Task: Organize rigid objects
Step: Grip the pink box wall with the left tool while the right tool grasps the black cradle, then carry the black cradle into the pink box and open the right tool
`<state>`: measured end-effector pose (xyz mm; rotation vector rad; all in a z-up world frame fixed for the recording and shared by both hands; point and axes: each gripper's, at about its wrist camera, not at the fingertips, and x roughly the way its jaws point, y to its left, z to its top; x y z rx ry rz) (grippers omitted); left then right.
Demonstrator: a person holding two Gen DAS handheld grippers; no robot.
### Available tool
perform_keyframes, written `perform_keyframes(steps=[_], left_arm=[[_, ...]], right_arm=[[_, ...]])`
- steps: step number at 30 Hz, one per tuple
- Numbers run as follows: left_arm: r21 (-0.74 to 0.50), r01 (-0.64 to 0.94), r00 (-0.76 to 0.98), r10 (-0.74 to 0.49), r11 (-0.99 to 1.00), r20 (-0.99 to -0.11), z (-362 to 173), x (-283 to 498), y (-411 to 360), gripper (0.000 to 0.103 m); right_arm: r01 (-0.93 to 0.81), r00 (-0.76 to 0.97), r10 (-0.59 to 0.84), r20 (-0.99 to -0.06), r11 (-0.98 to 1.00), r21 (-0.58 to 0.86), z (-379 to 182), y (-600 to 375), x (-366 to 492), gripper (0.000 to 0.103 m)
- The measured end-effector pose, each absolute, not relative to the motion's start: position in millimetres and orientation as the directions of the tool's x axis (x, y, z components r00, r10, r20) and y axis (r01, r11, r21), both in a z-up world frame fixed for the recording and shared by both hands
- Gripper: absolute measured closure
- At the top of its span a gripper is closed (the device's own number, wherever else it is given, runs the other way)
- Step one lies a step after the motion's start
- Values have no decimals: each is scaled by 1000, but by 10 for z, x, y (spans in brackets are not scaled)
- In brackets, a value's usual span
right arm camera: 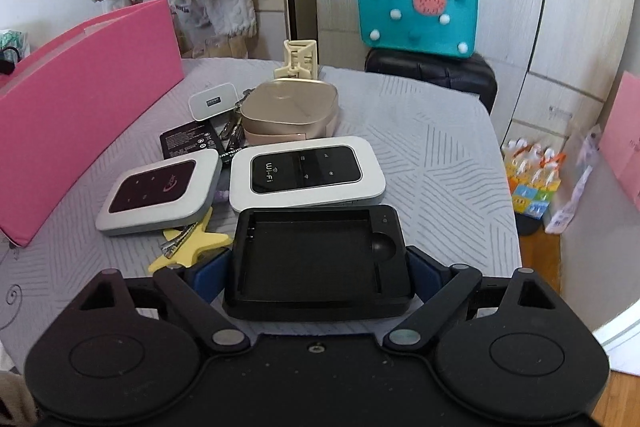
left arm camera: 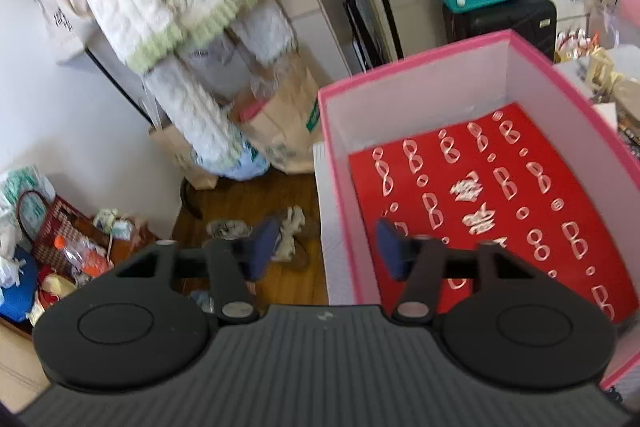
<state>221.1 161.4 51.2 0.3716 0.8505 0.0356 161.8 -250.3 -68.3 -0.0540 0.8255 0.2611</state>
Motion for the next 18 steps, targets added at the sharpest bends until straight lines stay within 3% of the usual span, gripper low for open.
perform_keyframes(steps=[1,3,10,13,15,18], left_arm=[[330,124,647,176,936,-742,484,2243,1639,71],[297,141,622,149,945,-769,455,2290,1684,74],[155,163,531,46,974,-846,351,2444,1779,73],[167,156,531,60,974,-845,276,2486,1782,73],[188,162,531,75,969,-844,227,2507,1785,77],[150,180,516,37,972,-856,189,2518,1830,92]], right_arm=[[-249,644,209,-736,967,57,-678,-2504,1628,10],[-244,638,205,-742,968,58,-678,-2494,1651,9],[-228,643,175,-745,973,31,-694,-2432,1717,9],[-221,645,162,-747,975,21,-679,-2418,1712,10],[-211,655,154,-740,977,16,-654,-2426,1694,10],[-199,673,156,-723,980,26,-597,-2462,1672,10]])
